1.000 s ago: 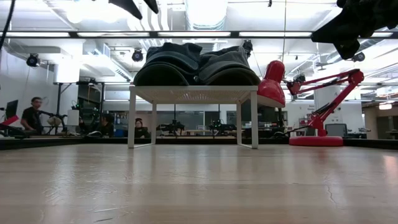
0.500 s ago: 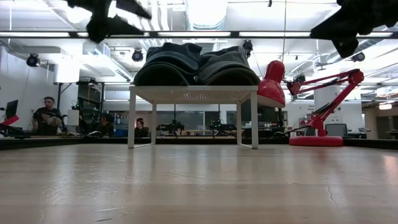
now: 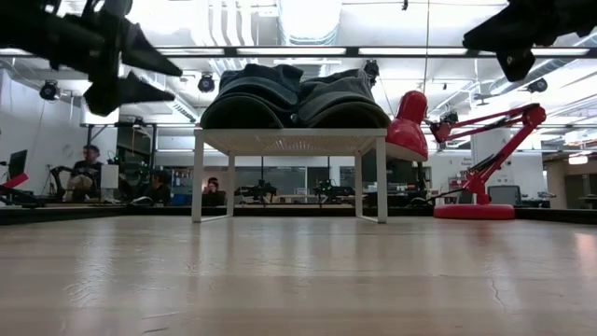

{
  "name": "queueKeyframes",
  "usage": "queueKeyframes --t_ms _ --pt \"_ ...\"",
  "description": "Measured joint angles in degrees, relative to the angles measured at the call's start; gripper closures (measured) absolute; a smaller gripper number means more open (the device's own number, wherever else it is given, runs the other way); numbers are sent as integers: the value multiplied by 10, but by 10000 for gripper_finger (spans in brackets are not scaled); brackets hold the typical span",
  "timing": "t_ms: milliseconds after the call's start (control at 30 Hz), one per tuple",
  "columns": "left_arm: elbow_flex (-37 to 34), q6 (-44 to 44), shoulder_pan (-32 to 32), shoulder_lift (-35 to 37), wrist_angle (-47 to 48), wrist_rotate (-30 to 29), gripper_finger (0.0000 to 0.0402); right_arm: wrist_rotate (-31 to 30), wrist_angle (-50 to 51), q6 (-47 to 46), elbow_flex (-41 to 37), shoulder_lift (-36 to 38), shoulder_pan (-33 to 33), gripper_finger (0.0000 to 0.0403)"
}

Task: Pick & Place hat
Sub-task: Return to Home Position

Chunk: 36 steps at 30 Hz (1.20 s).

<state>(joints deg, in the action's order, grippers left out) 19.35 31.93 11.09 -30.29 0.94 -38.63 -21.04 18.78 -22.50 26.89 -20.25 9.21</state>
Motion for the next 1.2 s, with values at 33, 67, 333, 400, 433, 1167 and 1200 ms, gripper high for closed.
queueKeyframes --t_ms 33,67,333,400,433,1167,1200 --pt "-10 32 0 8 0 3 154 0 -4 1 0 0 0 359" --pt "-18 74 0 14 0 6 154 0 -6 3 0 0 0 359" --pt "-94 -48 0 58 -173 105 154 19 -10 34 0 21 0 359" --pt "-126 -95 0 74 -243 147 154 22 -10 37 0 36 0 358" --pt "-142 -103 0 84 -268 150 154 22 -10 38 0 44 0 358" --pt "-189 -171 -1 199 -233 247 154 38 -20 60 -48 124 0 359" --pt "-189 -171 -1 200 -232 247 154 38 -23 60 -53 125 0 359"
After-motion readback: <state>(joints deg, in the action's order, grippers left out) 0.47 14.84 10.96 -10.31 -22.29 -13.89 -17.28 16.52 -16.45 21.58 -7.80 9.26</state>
